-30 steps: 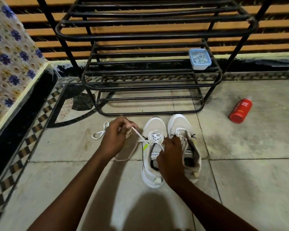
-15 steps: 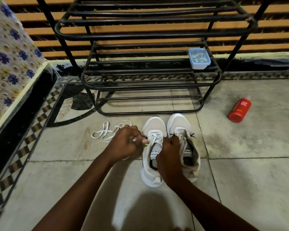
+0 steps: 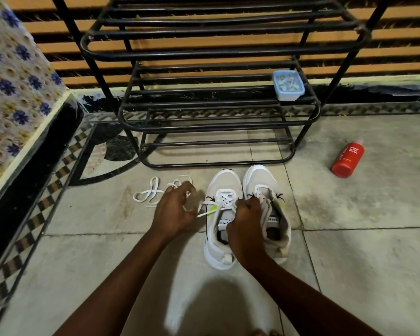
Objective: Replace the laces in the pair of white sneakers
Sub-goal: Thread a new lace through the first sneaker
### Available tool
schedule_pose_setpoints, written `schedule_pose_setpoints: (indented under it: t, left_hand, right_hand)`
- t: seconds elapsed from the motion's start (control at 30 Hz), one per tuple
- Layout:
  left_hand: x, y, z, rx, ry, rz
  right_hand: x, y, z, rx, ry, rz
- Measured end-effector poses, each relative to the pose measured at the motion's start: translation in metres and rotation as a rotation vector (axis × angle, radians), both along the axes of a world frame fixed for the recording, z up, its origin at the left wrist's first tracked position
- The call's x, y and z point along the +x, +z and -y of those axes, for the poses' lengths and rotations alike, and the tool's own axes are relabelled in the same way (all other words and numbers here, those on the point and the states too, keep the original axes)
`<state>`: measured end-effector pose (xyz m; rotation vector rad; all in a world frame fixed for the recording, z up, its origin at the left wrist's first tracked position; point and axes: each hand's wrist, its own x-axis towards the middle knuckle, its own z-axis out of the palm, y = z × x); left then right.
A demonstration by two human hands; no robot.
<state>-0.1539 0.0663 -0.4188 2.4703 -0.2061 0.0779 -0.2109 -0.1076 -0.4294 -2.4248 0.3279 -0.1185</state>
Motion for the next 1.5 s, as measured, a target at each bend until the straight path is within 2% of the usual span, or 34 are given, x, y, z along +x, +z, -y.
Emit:
schedule_pose_setpoints:
  t: [0.13,0.23,0.37,0.53,0.73,0.9,1.03,1.27,1.5]
  left_hand:
    - [-0.003,-0.002,0.008,0.059,-0.262,-0.09]
    - [0.001,-0.003,0.016,0.129,-0.154,-0.146]
    - [-0.001,0.006,0.02,-0.011,0.0,-0.101]
    - [-0.011,0.039,0.02,-0.042,-0.023,-0.051]
    - [-0.022,0.077,0.021,-0.376,-0.09,0.003]
    - [-0.024,0.082,0.007,-0.531,-0.092,0.089]
    - [-0.022,0.069,-0.015,-0.454,-0.029,0.147]
    - [-0.027,0.02,-0.052,-0.26,0.102,0.013]
    - [-0.033,-0.008,-0.071,-0.188,0.248,-0.108]
  right_hand:
    - [0.003,0.002,0.0,-0.04,-0.001,-0.022]
    - [0.004,0.0,0.0,0.018,-0.033,-0.035]
    - [0.005,0.005,0.001,-0.012,0.006,0.011]
    - [0.007,0.012,-0.001,0.043,0.078,0.204]
    - [0.018,0.026,-0.003,0.086,0.278,0.338]
    - [0.037,0.049,0.004,0.249,0.247,0.407]
    - [0.047,0.064,0.014,0.349,0.106,0.388]
    - [0.046,0.067,0.025,0.373,0.027,0.295]
    - [0.051,0.062,0.03,0.383,-0.056,0.232]
